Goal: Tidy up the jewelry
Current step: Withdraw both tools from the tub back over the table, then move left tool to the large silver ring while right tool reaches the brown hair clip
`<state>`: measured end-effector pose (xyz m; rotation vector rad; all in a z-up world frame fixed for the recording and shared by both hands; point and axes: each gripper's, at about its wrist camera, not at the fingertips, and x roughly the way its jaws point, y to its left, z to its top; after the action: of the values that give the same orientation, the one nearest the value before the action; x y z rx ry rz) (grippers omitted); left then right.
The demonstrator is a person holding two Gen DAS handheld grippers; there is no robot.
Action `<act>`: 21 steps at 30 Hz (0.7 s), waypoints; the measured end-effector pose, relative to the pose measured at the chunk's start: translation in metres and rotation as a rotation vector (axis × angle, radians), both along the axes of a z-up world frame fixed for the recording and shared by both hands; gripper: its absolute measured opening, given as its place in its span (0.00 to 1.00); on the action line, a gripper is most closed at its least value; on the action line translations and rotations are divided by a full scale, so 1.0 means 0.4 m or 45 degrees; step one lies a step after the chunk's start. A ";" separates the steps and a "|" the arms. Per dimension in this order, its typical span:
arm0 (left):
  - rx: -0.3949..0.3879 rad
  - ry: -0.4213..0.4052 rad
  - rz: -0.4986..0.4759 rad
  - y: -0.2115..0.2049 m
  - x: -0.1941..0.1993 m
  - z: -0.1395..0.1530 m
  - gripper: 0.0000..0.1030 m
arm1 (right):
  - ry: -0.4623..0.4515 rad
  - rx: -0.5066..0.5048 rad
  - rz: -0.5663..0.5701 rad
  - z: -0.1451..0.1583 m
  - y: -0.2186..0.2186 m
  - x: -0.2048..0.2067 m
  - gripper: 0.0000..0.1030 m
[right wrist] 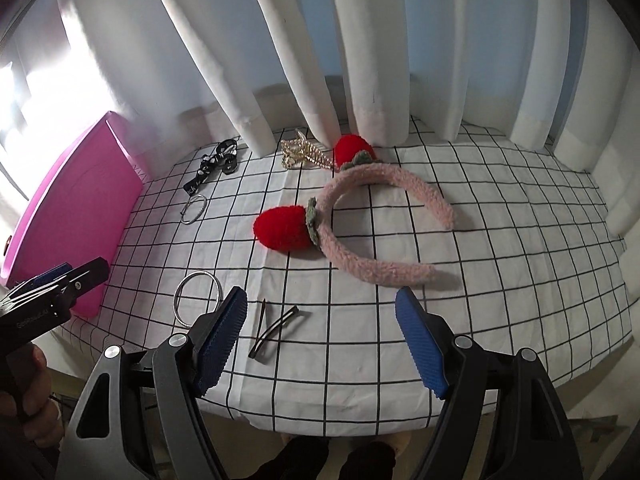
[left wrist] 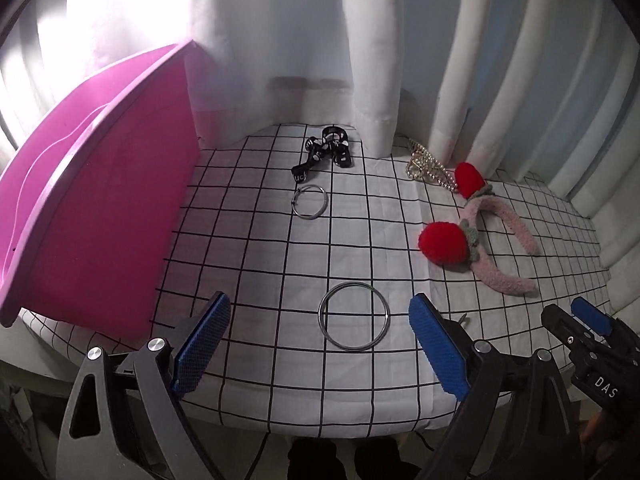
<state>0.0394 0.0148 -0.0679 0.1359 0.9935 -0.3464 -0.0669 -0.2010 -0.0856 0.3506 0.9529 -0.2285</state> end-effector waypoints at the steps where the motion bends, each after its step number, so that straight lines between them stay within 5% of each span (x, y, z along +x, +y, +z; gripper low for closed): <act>1: 0.013 0.009 -0.017 -0.003 0.005 -0.016 0.86 | 0.013 0.009 -0.010 -0.014 0.008 -0.001 0.71; 11: 0.091 0.046 -0.210 -0.034 0.042 -0.162 0.86 | 0.101 0.028 -0.135 -0.130 0.069 0.018 0.71; 21: 0.071 0.082 -0.275 -0.043 0.070 -0.238 0.86 | 0.142 0.020 -0.165 -0.194 0.107 0.066 0.71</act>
<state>0.0674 -0.0024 -0.1630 0.2856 1.0555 -0.5230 -0.0406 -0.1580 -0.1631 0.4175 1.0433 -0.3618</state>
